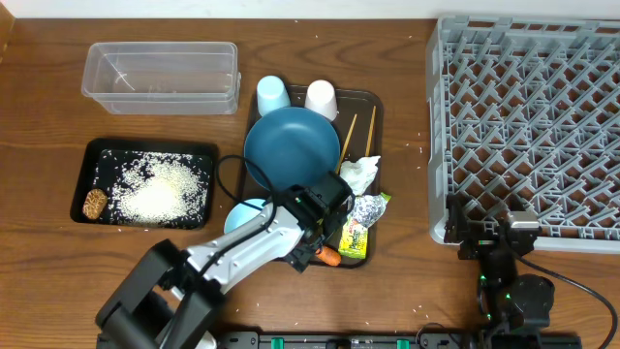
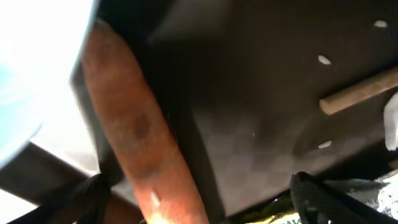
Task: Sort waste into correct bins and load items into the dishwasher rack
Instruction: 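Reach the left gripper to the orange carrot and grasp it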
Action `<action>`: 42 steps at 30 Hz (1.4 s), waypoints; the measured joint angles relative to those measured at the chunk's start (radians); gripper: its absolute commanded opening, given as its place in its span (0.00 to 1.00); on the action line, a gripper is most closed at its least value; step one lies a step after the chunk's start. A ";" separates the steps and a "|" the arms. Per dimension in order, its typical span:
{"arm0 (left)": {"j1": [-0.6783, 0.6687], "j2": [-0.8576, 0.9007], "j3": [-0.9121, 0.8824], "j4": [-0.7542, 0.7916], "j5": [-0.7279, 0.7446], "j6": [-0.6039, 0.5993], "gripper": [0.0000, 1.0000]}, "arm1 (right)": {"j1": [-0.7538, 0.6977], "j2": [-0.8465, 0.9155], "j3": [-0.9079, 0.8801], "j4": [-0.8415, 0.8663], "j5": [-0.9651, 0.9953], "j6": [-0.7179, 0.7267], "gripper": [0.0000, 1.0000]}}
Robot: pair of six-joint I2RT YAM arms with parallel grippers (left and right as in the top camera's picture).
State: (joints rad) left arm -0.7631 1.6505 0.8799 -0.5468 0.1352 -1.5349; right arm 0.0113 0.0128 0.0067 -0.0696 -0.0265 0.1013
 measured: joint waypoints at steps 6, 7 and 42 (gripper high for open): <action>0.000 0.001 -0.001 0.009 0.015 -0.007 0.76 | 0.000 0.000 0.000 0.000 0.000 0.000 0.99; 0.000 0.001 -0.001 0.009 0.016 -0.003 0.74 | 0.000 0.000 0.000 0.000 0.000 0.000 0.99; 0.000 -0.020 -0.001 -0.029 -0.005 0.017 0.42 | 0.000 0.000 0.000 0.000 0.000 0.000 0.99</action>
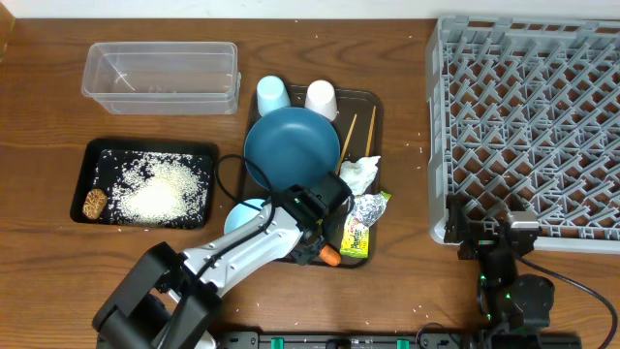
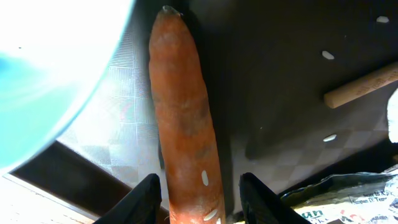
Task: Sort waste into correct bins and load items into the dishwasher rack
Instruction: 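Reach the left gripper to the orange carrot and grasp it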
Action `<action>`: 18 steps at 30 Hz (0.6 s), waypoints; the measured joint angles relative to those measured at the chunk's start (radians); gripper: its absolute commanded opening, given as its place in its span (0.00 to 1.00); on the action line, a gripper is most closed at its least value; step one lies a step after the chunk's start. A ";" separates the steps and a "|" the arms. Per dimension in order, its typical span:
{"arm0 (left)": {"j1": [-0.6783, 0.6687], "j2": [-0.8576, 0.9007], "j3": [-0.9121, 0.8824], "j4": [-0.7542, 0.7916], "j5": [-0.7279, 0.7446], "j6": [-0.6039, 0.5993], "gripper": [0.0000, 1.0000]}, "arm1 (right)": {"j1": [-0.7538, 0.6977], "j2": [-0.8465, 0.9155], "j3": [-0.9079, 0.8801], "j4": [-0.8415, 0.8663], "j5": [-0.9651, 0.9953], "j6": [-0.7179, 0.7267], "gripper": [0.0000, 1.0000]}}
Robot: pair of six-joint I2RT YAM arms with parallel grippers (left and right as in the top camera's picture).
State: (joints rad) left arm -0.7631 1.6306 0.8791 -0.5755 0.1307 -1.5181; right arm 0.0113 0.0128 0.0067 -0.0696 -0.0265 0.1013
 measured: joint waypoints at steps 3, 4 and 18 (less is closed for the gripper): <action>0.000 0.000 0.000 0.000 0.003 0.000 0.42 | 0.000 0.000 0.000 0.000 0.000 0.000 0.99; 0.000 0.000 0.000 0.000 0.005 0.000 0.43 | 0.000 0.000 0.000 0.000 0.000 0.000 0.99; 0.000 0.000 -0.002 0.047 0.076 0.024 0.42 | 0.000 0.000 0.000 0.000 0.000 0.000 0.99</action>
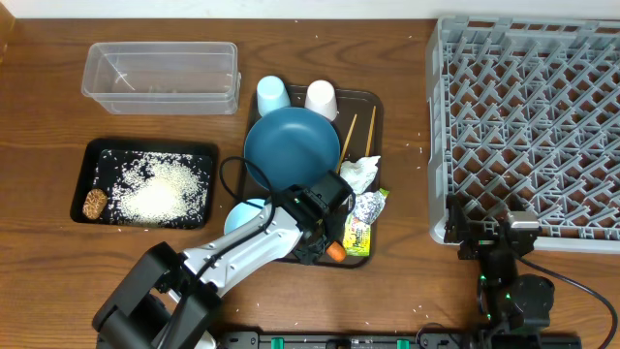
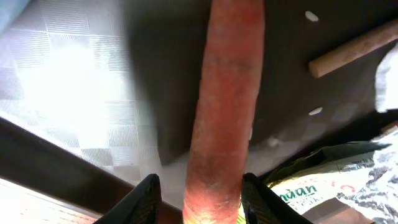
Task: Sort waste into correct bins and load items into the dishwasher rack
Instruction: 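Reach the left gripper to the orange carrot and grasp it, then lift the carrot and carry it left over the black rice tray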
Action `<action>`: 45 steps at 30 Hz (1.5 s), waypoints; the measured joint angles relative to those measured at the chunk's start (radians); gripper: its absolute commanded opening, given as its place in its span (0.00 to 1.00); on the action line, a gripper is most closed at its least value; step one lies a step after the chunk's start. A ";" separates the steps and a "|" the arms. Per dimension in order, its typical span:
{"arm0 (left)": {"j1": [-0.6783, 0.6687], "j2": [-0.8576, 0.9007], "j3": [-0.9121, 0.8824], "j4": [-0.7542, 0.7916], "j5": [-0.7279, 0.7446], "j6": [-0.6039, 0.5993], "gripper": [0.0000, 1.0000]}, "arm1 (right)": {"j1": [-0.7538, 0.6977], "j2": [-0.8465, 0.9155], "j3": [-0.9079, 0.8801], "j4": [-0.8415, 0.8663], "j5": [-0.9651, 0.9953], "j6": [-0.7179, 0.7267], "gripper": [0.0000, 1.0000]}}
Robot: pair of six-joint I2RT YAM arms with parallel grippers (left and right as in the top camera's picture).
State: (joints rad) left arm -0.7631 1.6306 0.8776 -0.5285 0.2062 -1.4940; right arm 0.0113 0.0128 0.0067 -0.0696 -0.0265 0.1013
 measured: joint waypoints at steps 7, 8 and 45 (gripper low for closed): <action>0.000 0.000 -0.001 0.027 -0.003 0.006 0.43 | 0.000 0.000 0.000 0.000 0.000 0.000 0.99; 0.000 0.000 -0.001 0.027 -0.003 0.006 0.43 | 0.000 0.000 0.000 0.000 0.000 0.000 0.99; 0.000 -0.119 -0.001 0.022 0.005 0.033 0.19 | 0.000 0.000 0.000 0.000 0.000 0.000 0.99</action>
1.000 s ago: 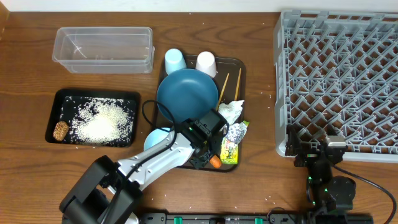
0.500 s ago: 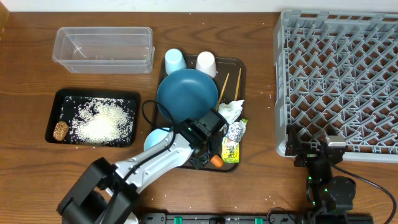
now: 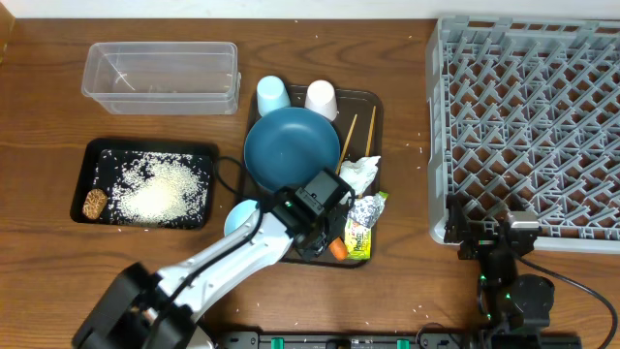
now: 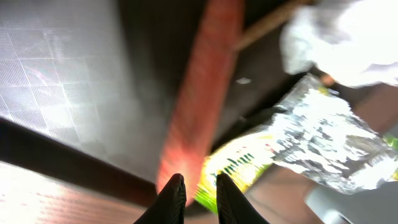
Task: Sort waste into correct bins and load items into the dishwasher rack
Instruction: 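Lift the carrot and carry it left over the black rice tray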
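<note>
An orange carrot (image 4: 199, 106) lies along the dark brown tray (image 3: 373, 107), with its near end by the front rim (image 3: 336, 247). My left gripper (image 4: 196, 193) sits just in front of that end. Its fingers are drawn nearly together with only a thin gap, and the carrot is beyond the tips, not between them. A yellow-green wrapper (image 4: 239, 168) and crumpled foil (image 4: 323, 137) lie right of the carrot. The grey dishwasher rack (image 3: 528, 116) stands at the right. My right gripper (image 3: 494, 237) rests by the rack's front edge, and its jaws cannot be made out.
On the tray are a blue plate (image 3: 291, 145), a light blue cup (image 3: 273, 95), a white cup (image 3: 321, 97), chopsticks (image 3: 349, 136) and a white tissue (image 3: 360, 173). A clear bin (image 3: 163, 76) and a black tray of rice (image 3: 145, 184) sit at the left.
The left fingers stood either side of the carrot's near end. Now they are much closer together, with the carrot beyond their tips. The wrist view has swung right onto the wrapper and foil.
The left gripper was wide open over the carrot at the tray's front. Its fingers then stood close on either side of the carrot, which turned on the tray. Now they are nearly together short of the carrot's end. The right arm stayed still.
</note>
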Action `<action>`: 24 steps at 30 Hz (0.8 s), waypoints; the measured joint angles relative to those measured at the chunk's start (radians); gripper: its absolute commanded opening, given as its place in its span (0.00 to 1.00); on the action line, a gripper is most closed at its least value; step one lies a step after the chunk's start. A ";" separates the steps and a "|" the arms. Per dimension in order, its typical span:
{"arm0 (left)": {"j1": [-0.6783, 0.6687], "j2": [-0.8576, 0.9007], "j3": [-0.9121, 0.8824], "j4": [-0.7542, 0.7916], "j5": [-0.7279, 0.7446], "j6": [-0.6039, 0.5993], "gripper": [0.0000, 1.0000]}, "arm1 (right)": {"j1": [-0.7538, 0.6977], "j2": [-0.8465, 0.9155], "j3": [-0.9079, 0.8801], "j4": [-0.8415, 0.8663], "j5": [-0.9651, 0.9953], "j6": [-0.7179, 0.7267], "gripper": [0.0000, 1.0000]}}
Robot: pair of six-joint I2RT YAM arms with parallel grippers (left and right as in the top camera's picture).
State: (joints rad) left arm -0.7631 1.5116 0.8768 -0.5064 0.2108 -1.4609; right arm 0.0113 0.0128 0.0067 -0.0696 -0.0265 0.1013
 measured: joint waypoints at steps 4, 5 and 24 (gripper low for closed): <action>0.000 -0.081 0.000 -0.009 -0.013 0.009 0.19 | 0.000 0.000 0.000 0.000 0.000 0.000 0.99; 0.000 -0.102 0.000 -0.014 -0.024 0.018 0.19 | 0.000 0.000 0.000 0.000 0.000 0.000 0.99; -0.021 0.137 0.000 0.100 -0.014 0.151 0.52 | 0.000 0.000 0.000 0.000 0.000 0.000 0.99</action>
State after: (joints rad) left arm -0.7837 1.6482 0.8772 -0.4068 0.1967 -1.3102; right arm 0.0113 0.0128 0.0067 -0.0696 -0.0265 0.1013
